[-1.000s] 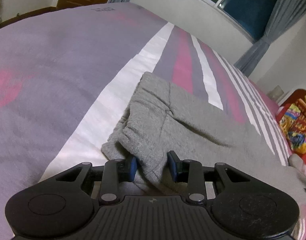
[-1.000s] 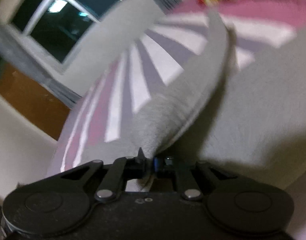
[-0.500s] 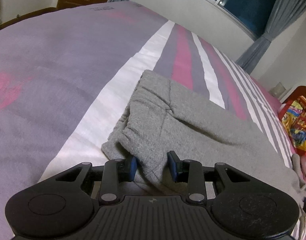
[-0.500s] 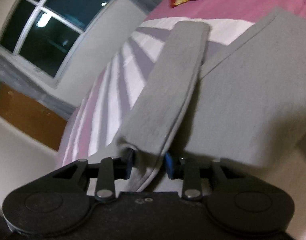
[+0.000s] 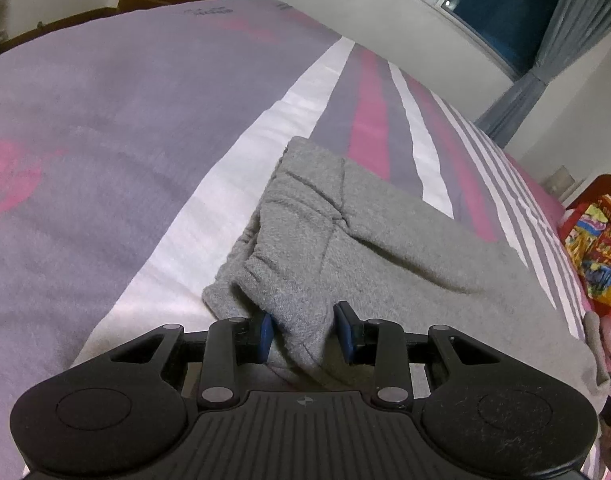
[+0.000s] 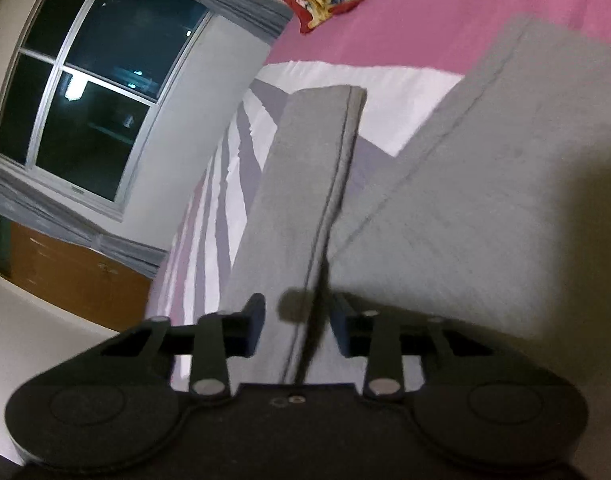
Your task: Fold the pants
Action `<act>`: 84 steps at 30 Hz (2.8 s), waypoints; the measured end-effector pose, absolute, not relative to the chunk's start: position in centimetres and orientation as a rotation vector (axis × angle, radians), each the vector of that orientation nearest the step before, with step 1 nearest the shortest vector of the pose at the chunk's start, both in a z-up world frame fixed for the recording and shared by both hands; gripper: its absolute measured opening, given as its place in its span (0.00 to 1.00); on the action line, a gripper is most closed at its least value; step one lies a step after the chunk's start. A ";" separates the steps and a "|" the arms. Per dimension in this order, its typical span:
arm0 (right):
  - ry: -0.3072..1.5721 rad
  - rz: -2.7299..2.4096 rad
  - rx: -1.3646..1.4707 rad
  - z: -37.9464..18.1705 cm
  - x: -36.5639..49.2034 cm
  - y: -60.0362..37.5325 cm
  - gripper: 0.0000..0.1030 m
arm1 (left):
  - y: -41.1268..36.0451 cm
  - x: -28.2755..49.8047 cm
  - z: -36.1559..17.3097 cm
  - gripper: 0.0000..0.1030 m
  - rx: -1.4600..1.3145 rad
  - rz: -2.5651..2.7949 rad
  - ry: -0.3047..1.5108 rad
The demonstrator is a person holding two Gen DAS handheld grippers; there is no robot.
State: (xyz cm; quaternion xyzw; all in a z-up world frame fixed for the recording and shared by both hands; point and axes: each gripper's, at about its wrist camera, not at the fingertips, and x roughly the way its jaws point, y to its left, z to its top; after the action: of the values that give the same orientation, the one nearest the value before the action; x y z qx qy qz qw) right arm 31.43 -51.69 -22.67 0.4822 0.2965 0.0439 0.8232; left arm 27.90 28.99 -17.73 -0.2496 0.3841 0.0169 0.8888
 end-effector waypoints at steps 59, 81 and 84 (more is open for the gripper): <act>0.530 0.357 0.384 -10.2 29.3 -37.6 0.33 | 29.7 24.3 -16.5 0.58 -0.564 0.191 0.619; 0.889 0.831 -0.050 -17.6 48.5 -13.1 0.13 | 31.6 26.3 -18.6 0.34 -0.599 0.088 0.642; 0.843 0.825 -0.145 -16.9 47.5 -12.0 0.01 | 31.3 26.2 -17.4 0.28 -0.580 0.096 0.590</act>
State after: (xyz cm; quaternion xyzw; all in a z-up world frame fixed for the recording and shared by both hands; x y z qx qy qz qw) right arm 47.45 -11.98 -16.89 -0.0684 0.3973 0.3885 0.8286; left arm 26.15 31.28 -17.35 -0.2815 0.2866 0.0465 0.9146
